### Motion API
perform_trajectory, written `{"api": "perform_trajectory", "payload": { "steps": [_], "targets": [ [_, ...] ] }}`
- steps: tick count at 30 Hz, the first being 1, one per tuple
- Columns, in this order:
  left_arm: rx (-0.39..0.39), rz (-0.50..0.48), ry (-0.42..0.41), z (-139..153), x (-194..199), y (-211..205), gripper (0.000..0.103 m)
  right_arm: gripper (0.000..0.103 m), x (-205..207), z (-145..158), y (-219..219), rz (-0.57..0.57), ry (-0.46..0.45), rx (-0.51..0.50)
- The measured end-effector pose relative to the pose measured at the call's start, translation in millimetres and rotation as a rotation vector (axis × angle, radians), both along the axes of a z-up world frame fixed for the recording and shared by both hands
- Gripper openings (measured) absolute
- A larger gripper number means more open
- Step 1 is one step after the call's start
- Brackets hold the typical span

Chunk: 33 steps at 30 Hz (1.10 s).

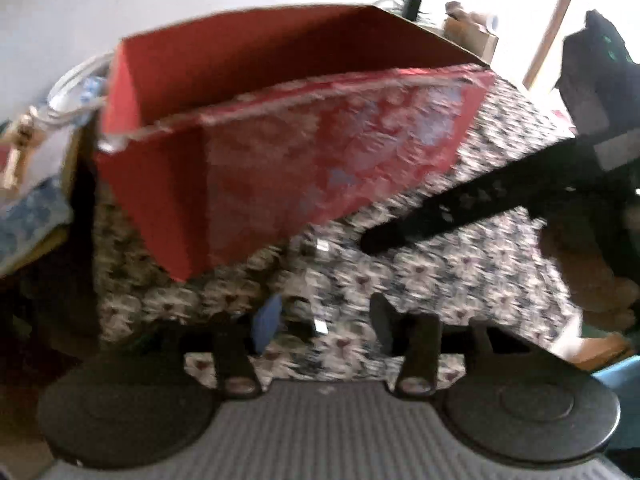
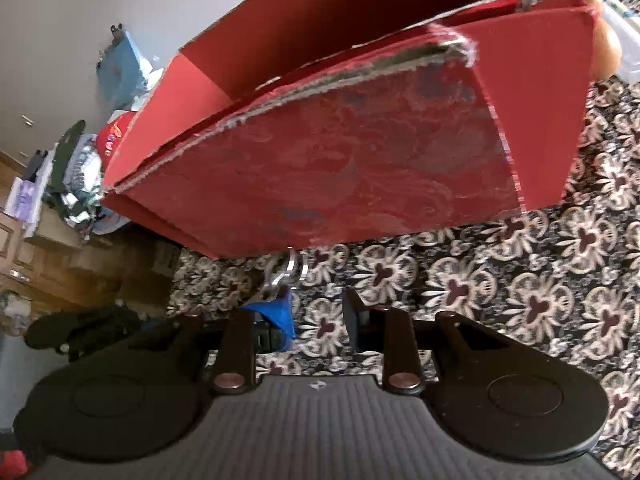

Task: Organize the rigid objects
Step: 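Close the right gripper on the silver scissors' finger ring, then lift the scissors and carry them over the red box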

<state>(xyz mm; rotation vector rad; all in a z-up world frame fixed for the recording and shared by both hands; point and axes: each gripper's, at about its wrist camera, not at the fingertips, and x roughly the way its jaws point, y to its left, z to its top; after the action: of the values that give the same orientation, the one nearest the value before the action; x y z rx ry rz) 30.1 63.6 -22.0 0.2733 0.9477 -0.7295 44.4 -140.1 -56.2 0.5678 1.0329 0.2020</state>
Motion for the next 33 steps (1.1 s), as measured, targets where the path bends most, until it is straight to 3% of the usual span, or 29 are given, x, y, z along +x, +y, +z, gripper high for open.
{"api": "perform_trajectory", "payload": {
  "steps": [8, 10, 25, 28, 33],
  "targets": [
    [0.036, 0.037, 0.047, -23.3, 24.4, -11.7, 0.039, 0.011, 16.1, -5.0, 10.6, -0.002, 0.018, 0.071],
    [0.058, 0.053, 0.066, -32.9, 25.8, -15.9, 0.028, 0.011, 18.9, -6.4, 13.6, 0.001, 0.026, 0.067],
    [0.099, 0.047, 0.068, -26.0, 21.3, -36.5, 0.027, 0.009, 33.5, -21.1, 24.0, -0.016, 0.081, 0.089],
    [0.074, 0.063, 0.085, -26.8, 20.7, -35.0, 0.027, 0.009, 32.6, -25.0, 24.5, -0.037, 0.084, 0.103],
    [-0.031, 0.090, 0.129, -22.2, 22.7, -12.8, 0.025, 0.008, 28.0, -23.4, 23.2, -0.024, 0.076, 0.097]
  ]
}}
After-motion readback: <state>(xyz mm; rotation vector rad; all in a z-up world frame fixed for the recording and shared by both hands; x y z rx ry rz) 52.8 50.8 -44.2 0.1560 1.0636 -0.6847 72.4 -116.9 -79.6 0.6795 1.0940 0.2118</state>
